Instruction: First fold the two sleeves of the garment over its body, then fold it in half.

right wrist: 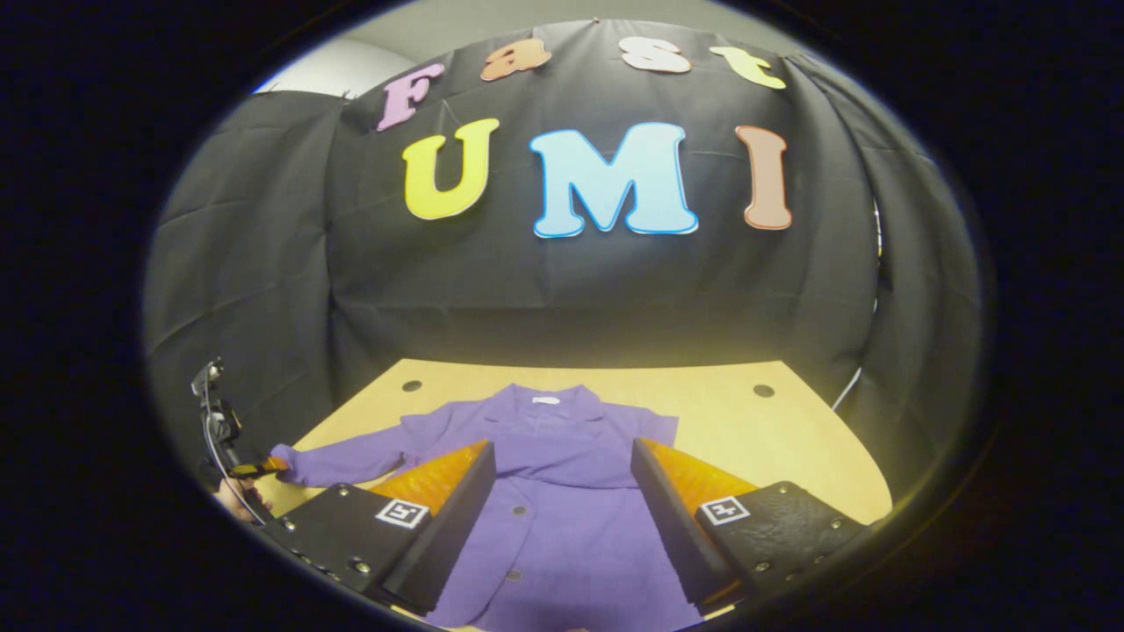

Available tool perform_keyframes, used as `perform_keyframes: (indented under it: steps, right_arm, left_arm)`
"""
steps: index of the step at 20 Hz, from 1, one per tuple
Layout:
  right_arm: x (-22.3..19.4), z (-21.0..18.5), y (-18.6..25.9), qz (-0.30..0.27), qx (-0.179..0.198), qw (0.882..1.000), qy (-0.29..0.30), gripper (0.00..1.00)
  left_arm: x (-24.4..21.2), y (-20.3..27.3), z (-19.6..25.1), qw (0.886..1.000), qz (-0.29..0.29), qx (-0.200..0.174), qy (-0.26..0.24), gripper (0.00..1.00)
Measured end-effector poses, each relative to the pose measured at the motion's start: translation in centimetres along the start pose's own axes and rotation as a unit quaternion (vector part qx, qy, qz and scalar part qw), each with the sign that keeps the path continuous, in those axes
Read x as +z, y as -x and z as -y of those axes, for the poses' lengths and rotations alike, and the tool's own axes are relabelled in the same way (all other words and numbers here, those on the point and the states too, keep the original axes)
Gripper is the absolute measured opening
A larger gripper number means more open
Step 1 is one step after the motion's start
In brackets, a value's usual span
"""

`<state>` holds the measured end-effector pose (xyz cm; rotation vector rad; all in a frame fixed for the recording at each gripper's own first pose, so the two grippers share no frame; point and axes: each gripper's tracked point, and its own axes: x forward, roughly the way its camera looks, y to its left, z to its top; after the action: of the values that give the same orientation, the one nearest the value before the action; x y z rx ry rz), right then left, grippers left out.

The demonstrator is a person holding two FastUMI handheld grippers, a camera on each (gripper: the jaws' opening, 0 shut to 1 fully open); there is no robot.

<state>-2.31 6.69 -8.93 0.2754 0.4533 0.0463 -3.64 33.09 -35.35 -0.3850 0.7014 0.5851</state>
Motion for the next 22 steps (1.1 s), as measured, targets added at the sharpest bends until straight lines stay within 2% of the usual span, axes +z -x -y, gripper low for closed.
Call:
perform_keyframes:
  steps: [5, 8, 15, 22]
  right_arm:
    - [-1.0, 1.6, 0.1, -0.006, -0.017, 1.000, -0.014, 0.97]
    - [-1.4, 2.3, 0.2, -0.009, -0.028, 0.999, -0.016, 0.97]
    - [-3.0, 6.0, 1.4, -0.026, -0.093, 0.995, -0.034, 0.96]
    - [-5.5, 9.6, 4.0, -0.050, -0.168, 0.982, -0.067, 0.97]
  left_arm:
    - [1.0, 2.0, 8.8, 0.997, 0.011, -0.079, -0.014, 0.06]
    - [1.1, 2.7, 15.2, 0.991, 0.018, -0.127, -0.044, 0.06]
    - [-1.8, 4.2, 30.5, 0.965, -0.015, -0.252, -0.074, 0.06]
    - [-6.5, 5.2, 39.8, 0.936, -0.057, -0.331, -0.105, 0.05]
